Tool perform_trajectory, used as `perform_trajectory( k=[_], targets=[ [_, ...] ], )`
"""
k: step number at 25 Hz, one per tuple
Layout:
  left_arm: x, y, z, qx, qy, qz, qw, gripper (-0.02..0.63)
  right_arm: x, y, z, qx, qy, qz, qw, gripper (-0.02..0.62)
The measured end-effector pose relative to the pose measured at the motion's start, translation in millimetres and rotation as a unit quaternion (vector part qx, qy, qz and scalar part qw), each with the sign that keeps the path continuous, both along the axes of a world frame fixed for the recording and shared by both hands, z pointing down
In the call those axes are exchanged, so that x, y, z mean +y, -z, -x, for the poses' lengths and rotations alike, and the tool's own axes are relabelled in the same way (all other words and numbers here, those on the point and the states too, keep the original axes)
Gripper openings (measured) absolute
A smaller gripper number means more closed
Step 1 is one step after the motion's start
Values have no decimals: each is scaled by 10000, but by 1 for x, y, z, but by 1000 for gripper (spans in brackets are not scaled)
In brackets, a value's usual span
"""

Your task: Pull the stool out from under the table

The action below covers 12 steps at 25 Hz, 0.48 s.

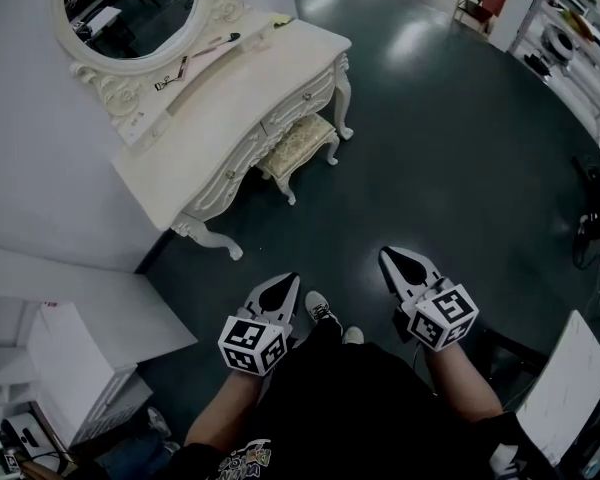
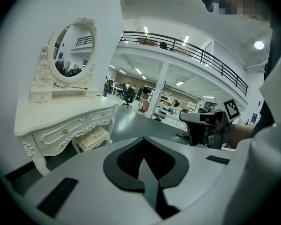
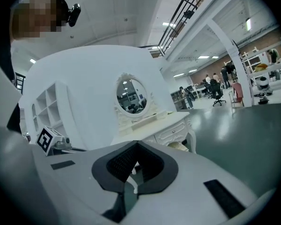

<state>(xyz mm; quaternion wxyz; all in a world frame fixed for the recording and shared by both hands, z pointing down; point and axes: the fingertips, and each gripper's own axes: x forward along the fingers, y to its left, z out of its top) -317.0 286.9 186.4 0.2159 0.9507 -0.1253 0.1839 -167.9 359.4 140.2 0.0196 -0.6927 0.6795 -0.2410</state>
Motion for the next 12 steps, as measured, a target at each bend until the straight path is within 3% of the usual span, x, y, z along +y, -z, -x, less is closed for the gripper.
perform_trajectory(
  k=[12],
  targets=[
    [-91,-28,-28,-42,-12,-12,10000,5,-110,-13,-27,130,79,165,9997,26]
  ],
)
